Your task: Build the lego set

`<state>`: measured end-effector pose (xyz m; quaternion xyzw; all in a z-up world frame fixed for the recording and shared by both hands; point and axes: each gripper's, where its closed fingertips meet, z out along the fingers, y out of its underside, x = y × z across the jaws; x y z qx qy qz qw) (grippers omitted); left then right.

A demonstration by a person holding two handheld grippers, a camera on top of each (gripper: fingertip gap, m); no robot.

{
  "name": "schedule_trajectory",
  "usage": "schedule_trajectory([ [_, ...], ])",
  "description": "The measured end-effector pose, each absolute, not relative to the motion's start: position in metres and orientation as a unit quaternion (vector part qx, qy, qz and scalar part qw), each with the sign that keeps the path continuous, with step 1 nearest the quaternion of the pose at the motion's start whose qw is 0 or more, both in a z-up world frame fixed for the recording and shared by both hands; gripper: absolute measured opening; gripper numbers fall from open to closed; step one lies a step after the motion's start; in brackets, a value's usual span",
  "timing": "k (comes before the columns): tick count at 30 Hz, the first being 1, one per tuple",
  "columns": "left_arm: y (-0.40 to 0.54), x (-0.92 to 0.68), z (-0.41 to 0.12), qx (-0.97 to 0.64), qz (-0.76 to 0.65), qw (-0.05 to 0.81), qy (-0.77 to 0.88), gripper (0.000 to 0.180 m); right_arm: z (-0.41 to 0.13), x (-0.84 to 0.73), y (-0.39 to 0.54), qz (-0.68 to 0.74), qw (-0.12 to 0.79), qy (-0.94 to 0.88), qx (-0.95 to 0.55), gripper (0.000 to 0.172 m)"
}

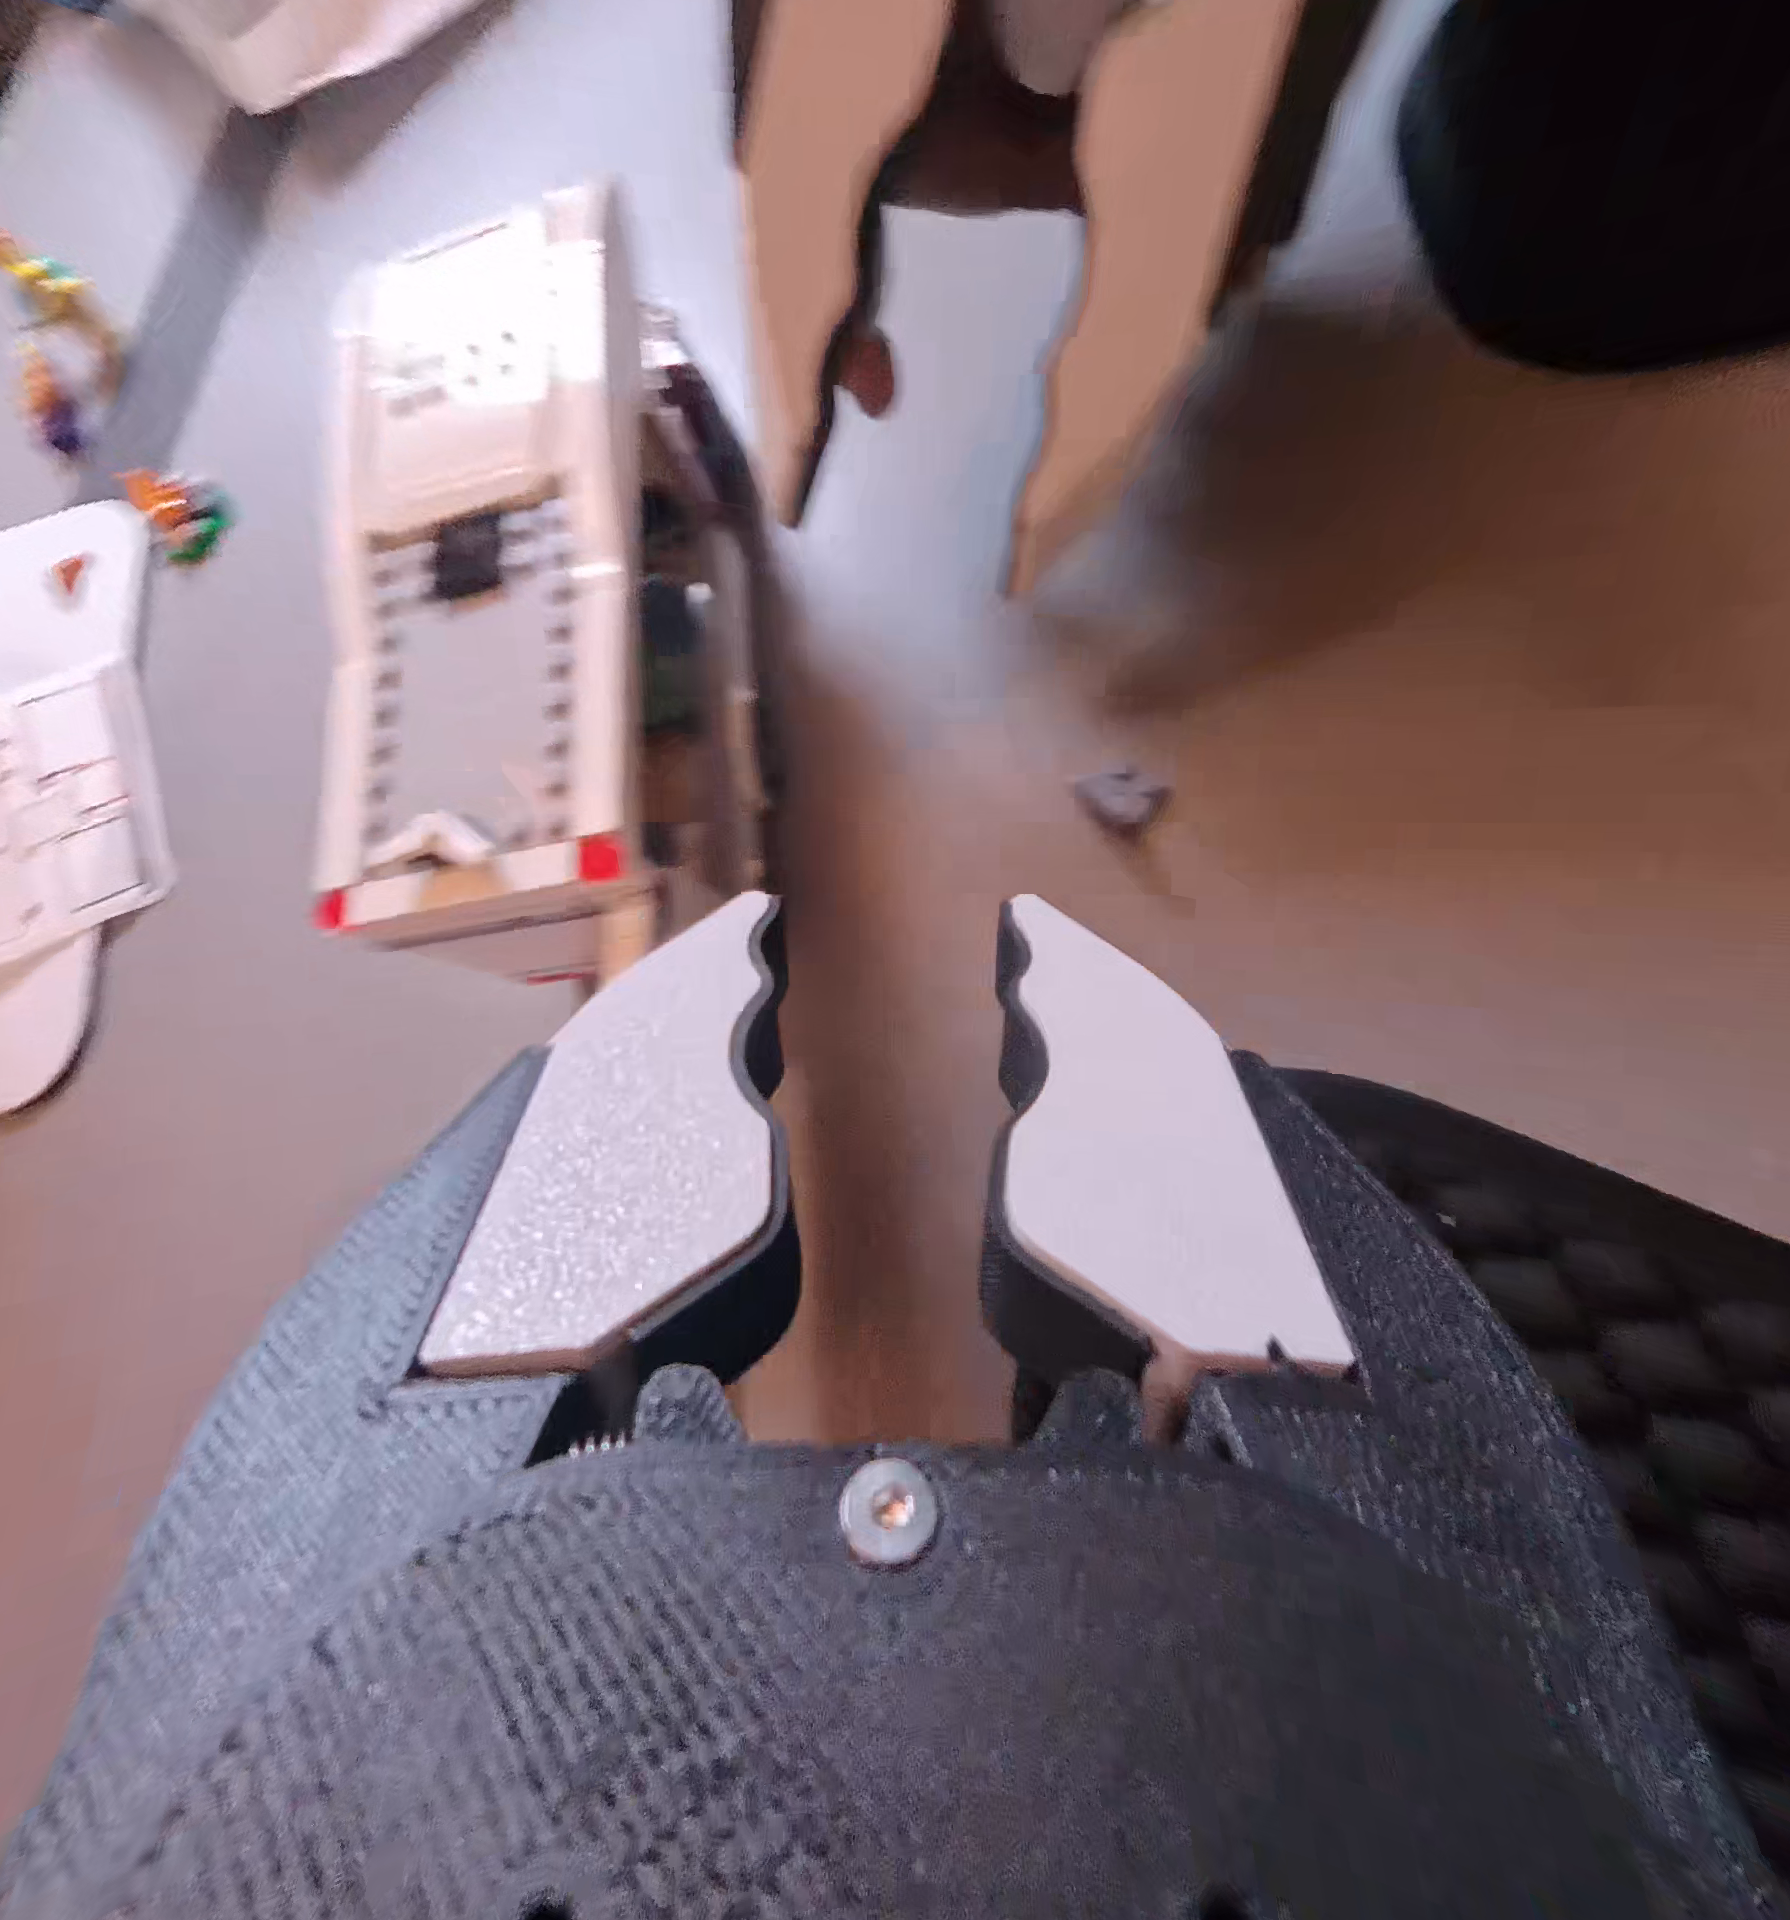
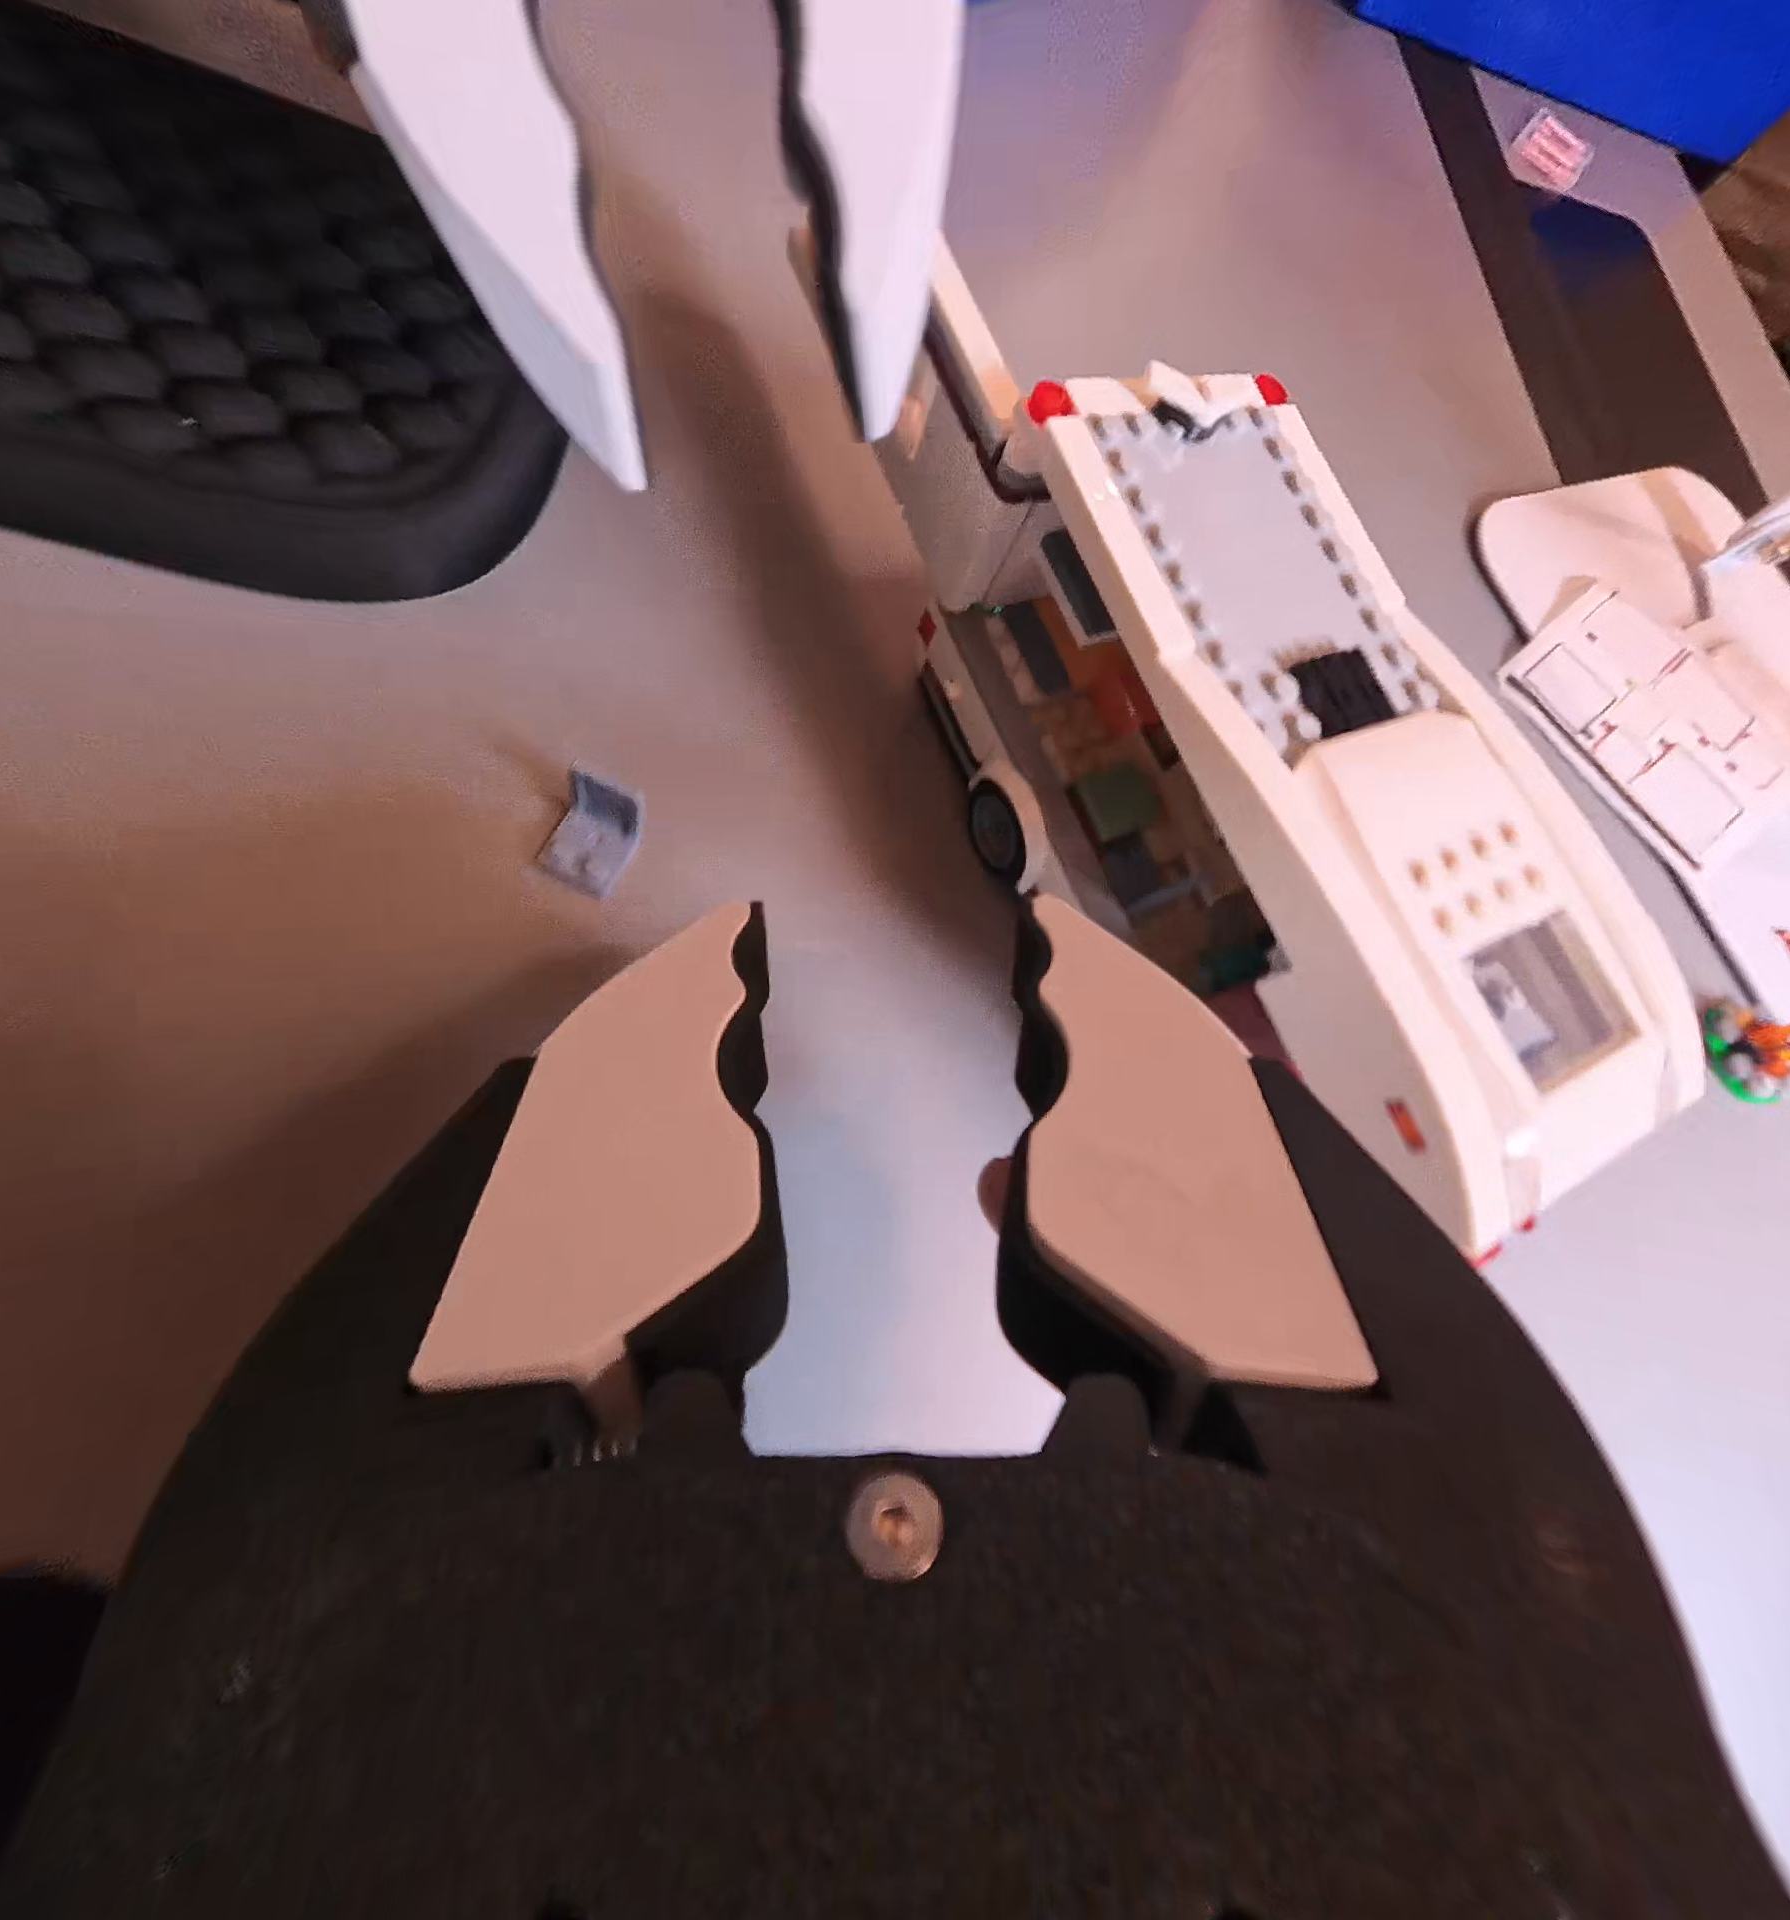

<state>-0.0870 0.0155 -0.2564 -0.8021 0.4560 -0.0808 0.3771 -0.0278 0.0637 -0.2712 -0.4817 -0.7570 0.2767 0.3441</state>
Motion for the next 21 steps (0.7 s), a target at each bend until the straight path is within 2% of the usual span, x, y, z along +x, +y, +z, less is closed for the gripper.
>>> schedule_trajectory([
  [5,-0.005,-0.062,-0.289,-0.773,-0.115,0.326,0.532,0.039,-0.248,-0.001,0.079,0.330,0.368,-0.722,-0.484,0.034],
  [8,-0.001,-0.051,-0.299,-0.777,-0.116,0.303,0.540,0.032,-0.239,0.008,0.097,0.340,0.382,-0.693,-0.509,0.034],
  [15,0.001,-0.033,-0.310,-0.745,-0.099,0.276,0.599,0.036,-0.262,0.014,0.058,0.354,0.317,-0.743,-0.472,0.034],
  [18,-0.001,-0.032,-0.312,-0.746,-0.105,0.264,0.602,0.021,-0.272,0.013,0.041,0.353,0.295,-0.761,-0.458,0.034],
  [21,-0.002,-0.034,-0.310,-0.753,-0.109,0.271,0.589,0.017,-0.277,0.012,0.031,0.353,0.285,-0.770,-0.449,0.033],
])
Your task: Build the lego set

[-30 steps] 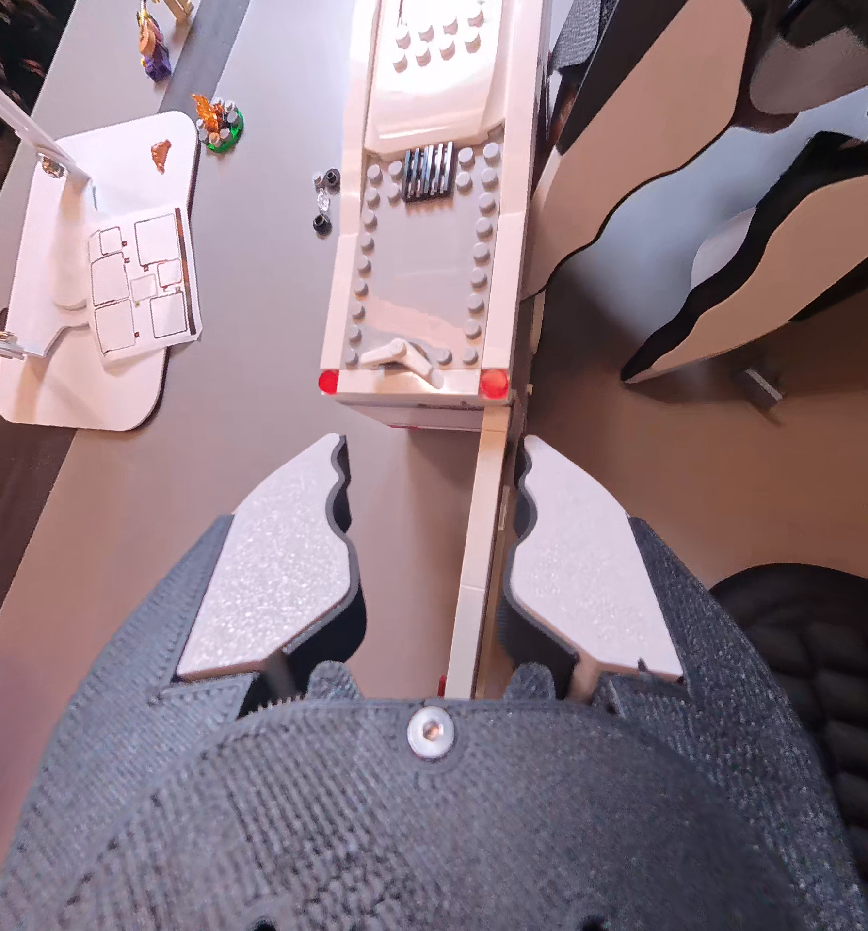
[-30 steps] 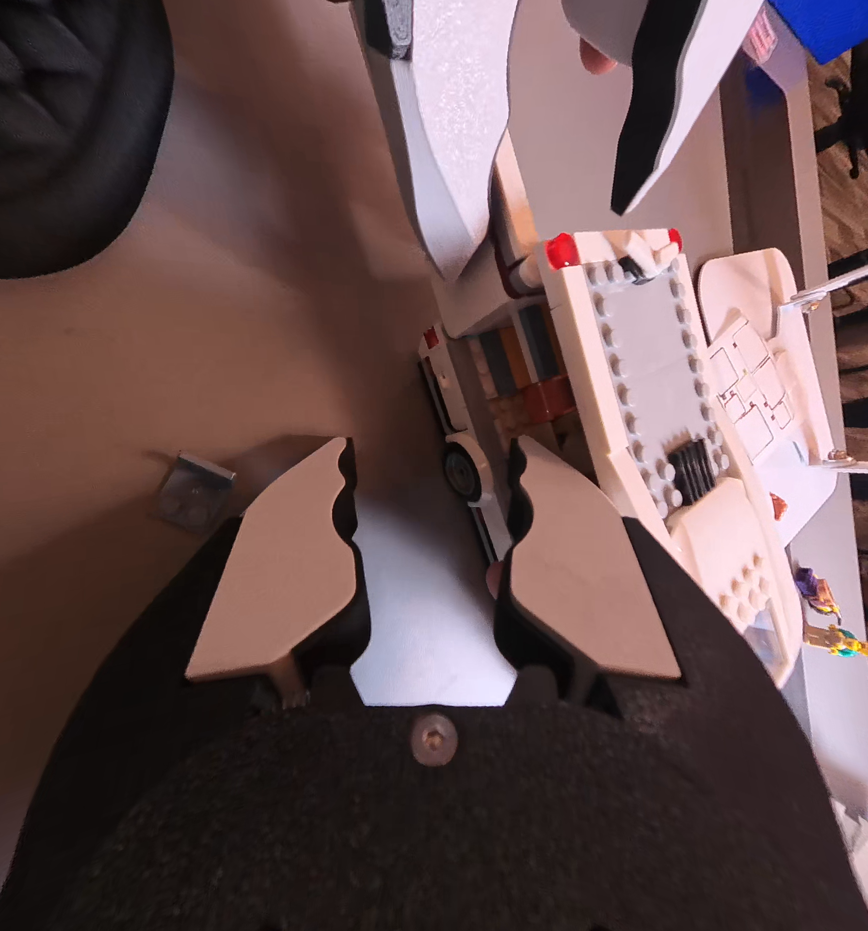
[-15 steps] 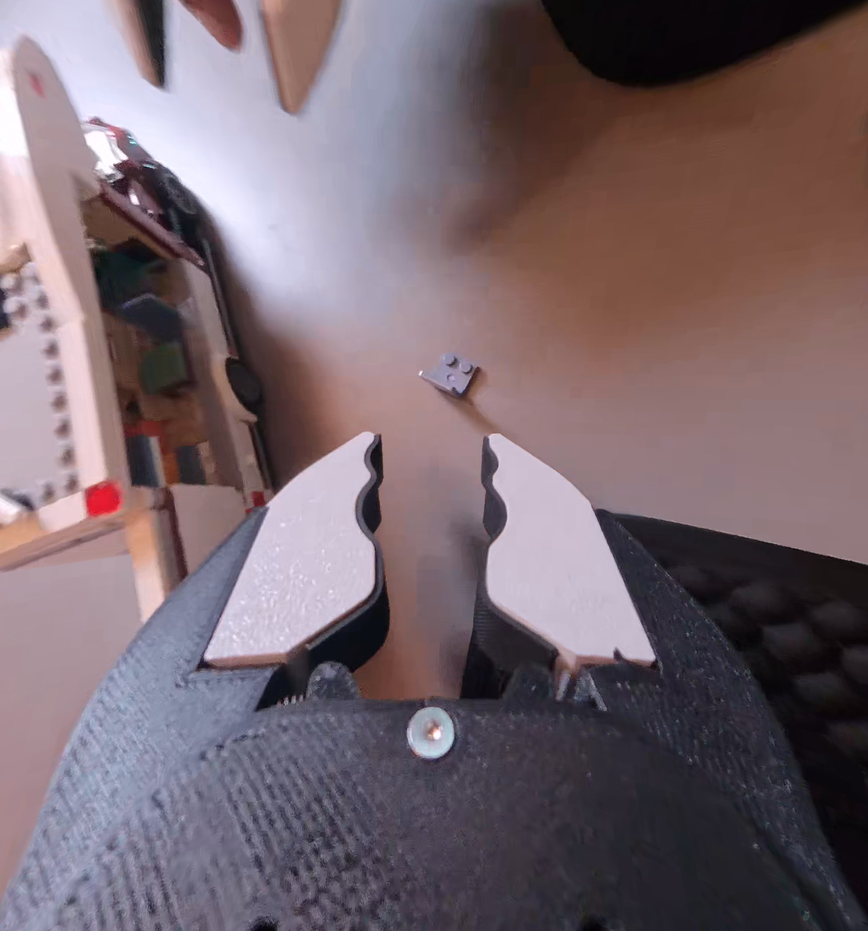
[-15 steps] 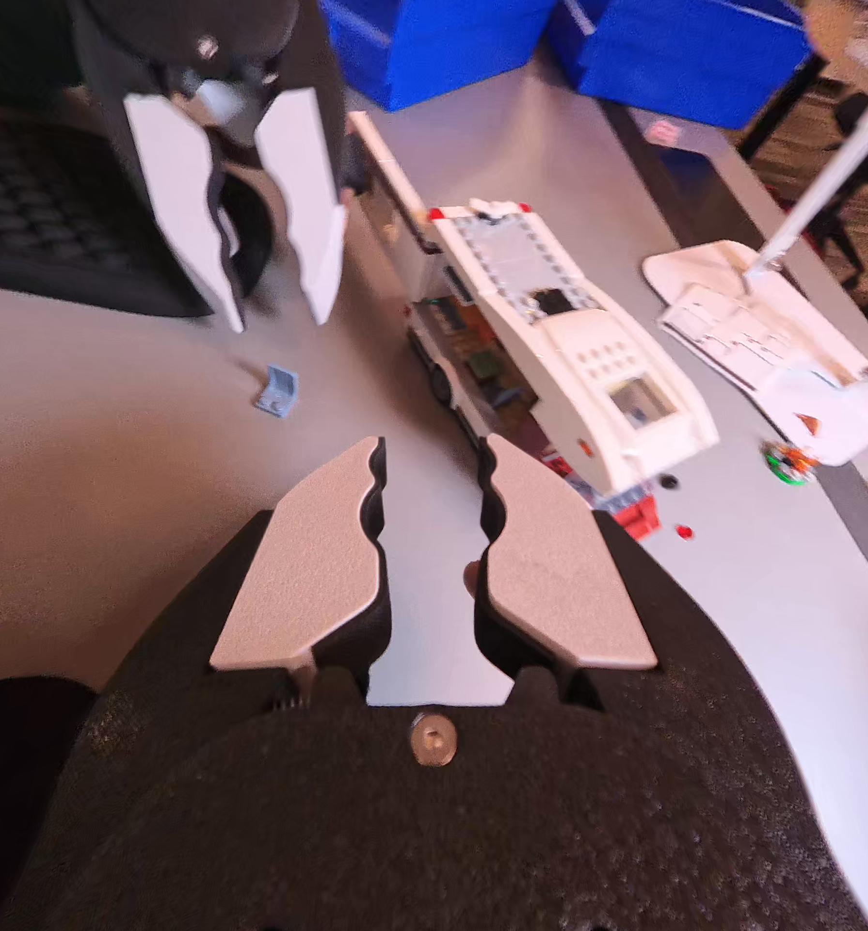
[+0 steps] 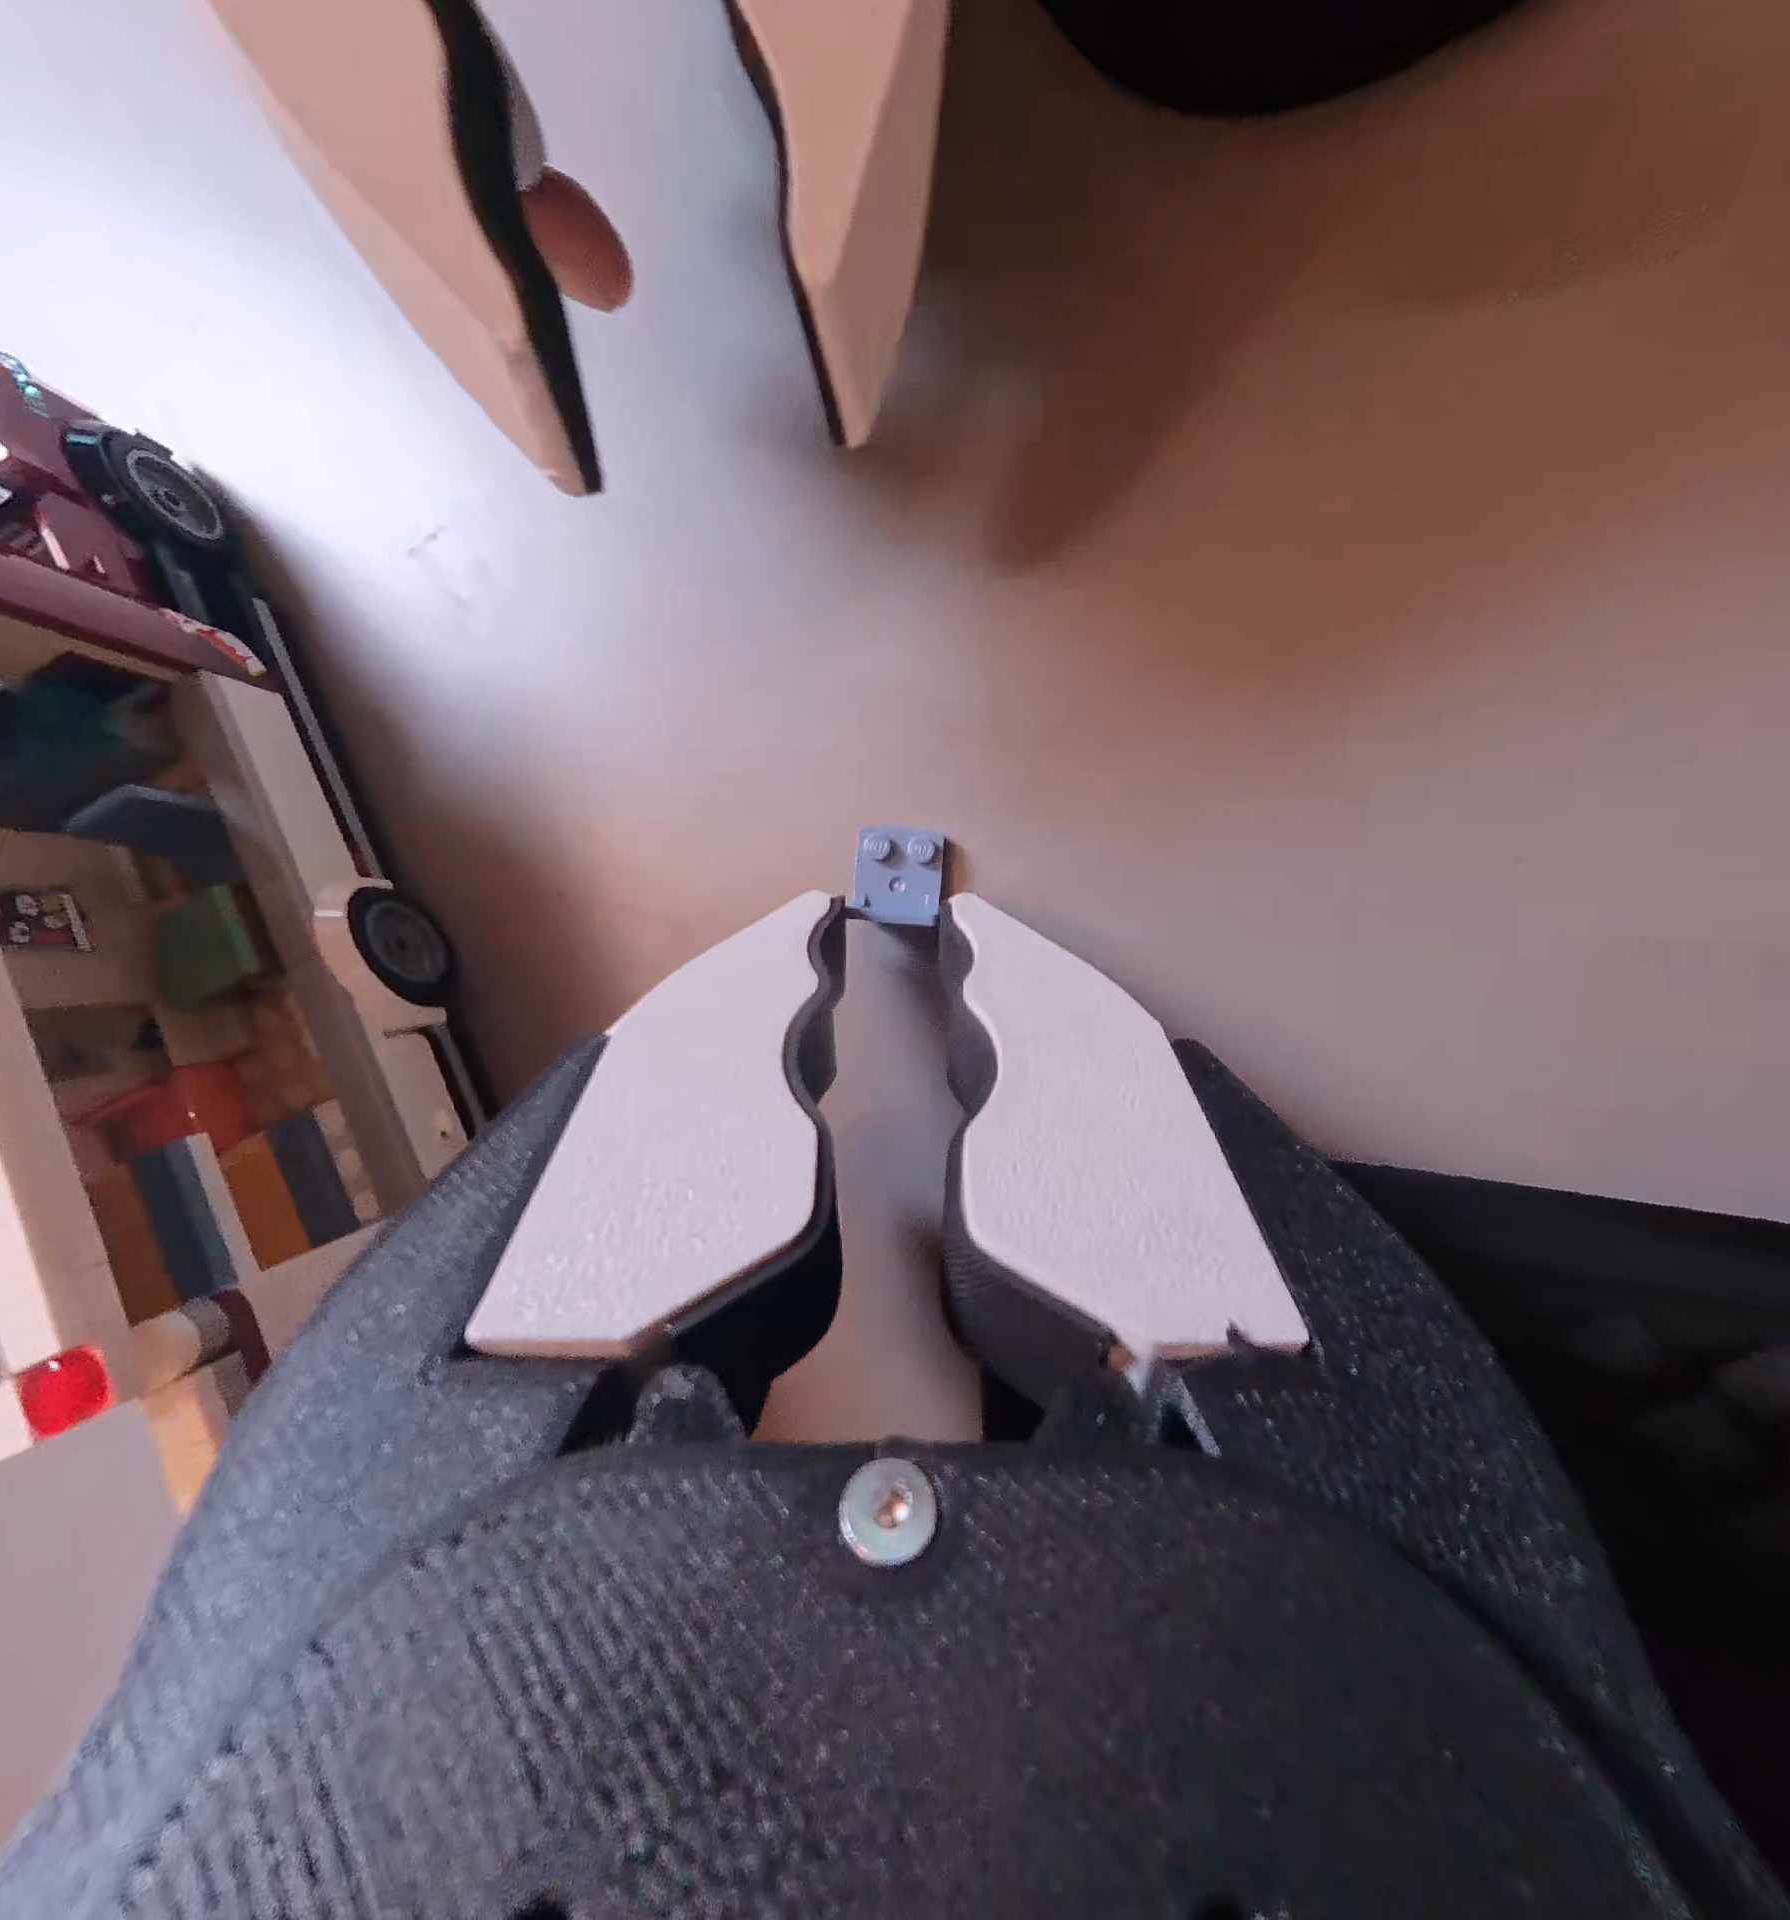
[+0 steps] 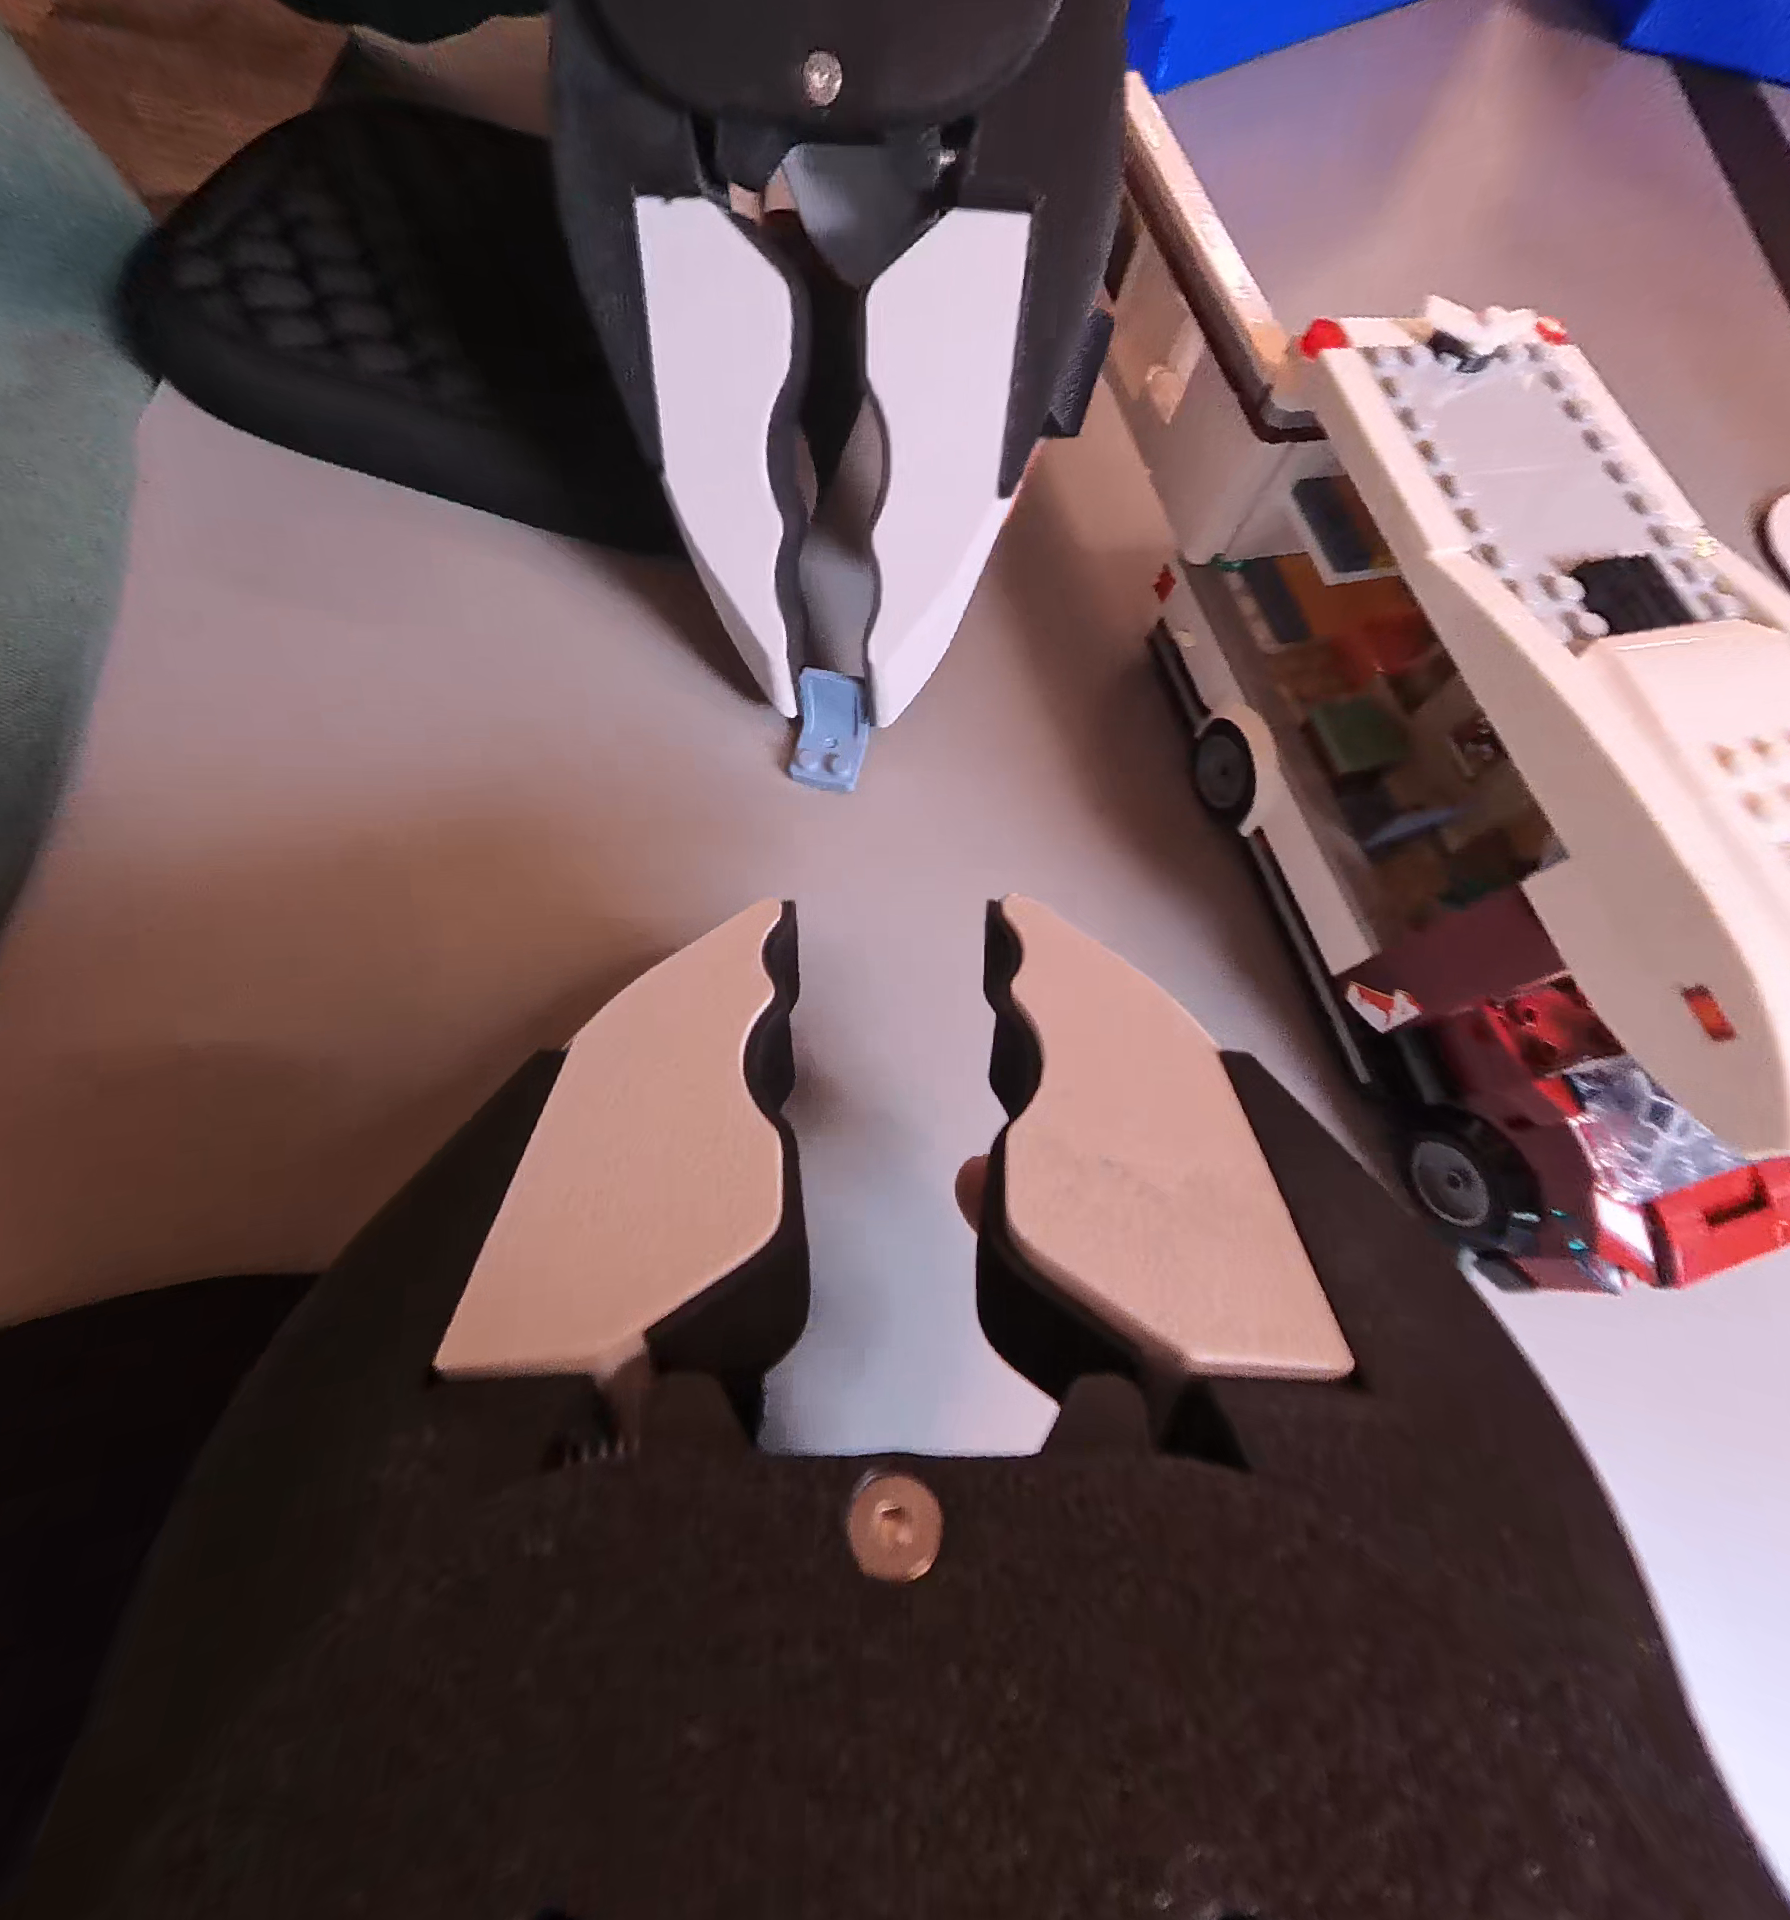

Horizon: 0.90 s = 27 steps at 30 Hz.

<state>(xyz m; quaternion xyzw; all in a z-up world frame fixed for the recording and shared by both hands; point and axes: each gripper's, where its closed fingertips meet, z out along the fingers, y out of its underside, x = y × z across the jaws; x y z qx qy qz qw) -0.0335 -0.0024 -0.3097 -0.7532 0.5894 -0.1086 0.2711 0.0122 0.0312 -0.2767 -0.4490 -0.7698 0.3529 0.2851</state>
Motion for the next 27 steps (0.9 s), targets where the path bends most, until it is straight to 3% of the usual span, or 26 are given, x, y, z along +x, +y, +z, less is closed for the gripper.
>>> schedule_trajectory([
  [6,0.010,-0.044,-0.303,-0.811,-0.103,0.308,0.486,0.017,-0.278,0.006,0.028,0.345,0.302,-0.768,-0.447,0.031],
  [13,0.053,-0.069,-0.275,-0.855,0.009,0.411,0.315,0.016,-0.273,-0.029,0.040,0.231,0.443,-0.777,-0.383,0.029],
  [23,0.078,-0.069,-0.272,-0.870,0.054,0.421,0.251,0.016,-0.282,-0.071,0.073,0.038,0.542,-0.799,-0.257,0.029],
  [27,0.078,-0.068,-0.271,-0.876,0.024,0.419,0.239,0.016,-0.277,-0.081,0.081,-0.006,0.577,-0.786,-0.224,0.014],
])
